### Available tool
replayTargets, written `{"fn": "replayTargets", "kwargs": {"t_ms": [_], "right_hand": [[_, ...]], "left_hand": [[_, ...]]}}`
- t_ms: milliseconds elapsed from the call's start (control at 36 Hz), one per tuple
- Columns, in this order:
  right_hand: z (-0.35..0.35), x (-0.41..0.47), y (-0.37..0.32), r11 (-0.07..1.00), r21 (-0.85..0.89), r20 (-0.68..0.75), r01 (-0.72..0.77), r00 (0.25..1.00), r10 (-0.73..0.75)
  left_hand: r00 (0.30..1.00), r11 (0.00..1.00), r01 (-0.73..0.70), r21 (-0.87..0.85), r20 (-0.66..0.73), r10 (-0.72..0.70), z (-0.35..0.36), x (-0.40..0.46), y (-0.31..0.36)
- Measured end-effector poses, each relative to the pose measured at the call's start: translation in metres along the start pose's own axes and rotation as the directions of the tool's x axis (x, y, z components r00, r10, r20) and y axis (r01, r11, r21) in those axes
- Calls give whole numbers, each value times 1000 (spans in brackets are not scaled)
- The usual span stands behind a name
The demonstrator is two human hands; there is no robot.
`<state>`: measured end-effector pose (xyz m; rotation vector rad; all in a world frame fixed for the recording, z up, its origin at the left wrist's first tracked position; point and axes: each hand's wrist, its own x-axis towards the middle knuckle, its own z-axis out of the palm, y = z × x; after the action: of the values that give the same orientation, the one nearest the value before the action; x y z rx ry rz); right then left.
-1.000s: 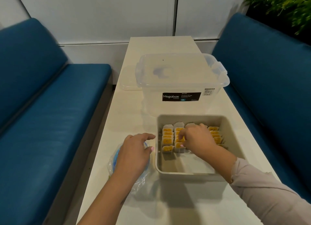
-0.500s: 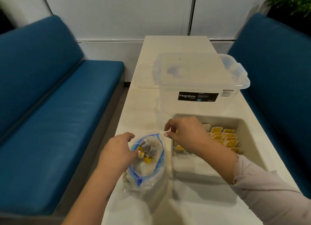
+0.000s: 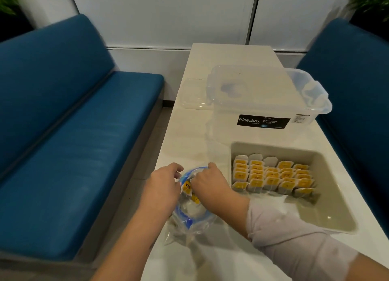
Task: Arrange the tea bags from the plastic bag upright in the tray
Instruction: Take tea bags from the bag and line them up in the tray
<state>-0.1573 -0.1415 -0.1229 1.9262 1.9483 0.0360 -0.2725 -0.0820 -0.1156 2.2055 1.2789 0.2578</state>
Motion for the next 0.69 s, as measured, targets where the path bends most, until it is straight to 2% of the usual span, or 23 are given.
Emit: {"fn": "replayTargets", "kwargs": {"t_ms": [139,333,500,611,694], "right_hand": [[8,6,-6,997,-67,63,-29,997,33],[15,9,-7,998,-40,26,-57,998,58],[4,-1,7,978,206,-128,-17,991,44],[-6,-8,23,905,420,-106,-70,986,126],[-10,-13,36,782,614,-38,-110,985,168]], "left_hand": [[1000,1000,-13,3,17,13,1,1,0],[999,1000,-16,8,31,15,1,2,0],[1000,1000,-12,-6,17,12,2,4,-2],[1000,1000,-12,-2,14,12,1,5,-4],[1000,1000,-2,0,27,2,0,5,-3]]}}
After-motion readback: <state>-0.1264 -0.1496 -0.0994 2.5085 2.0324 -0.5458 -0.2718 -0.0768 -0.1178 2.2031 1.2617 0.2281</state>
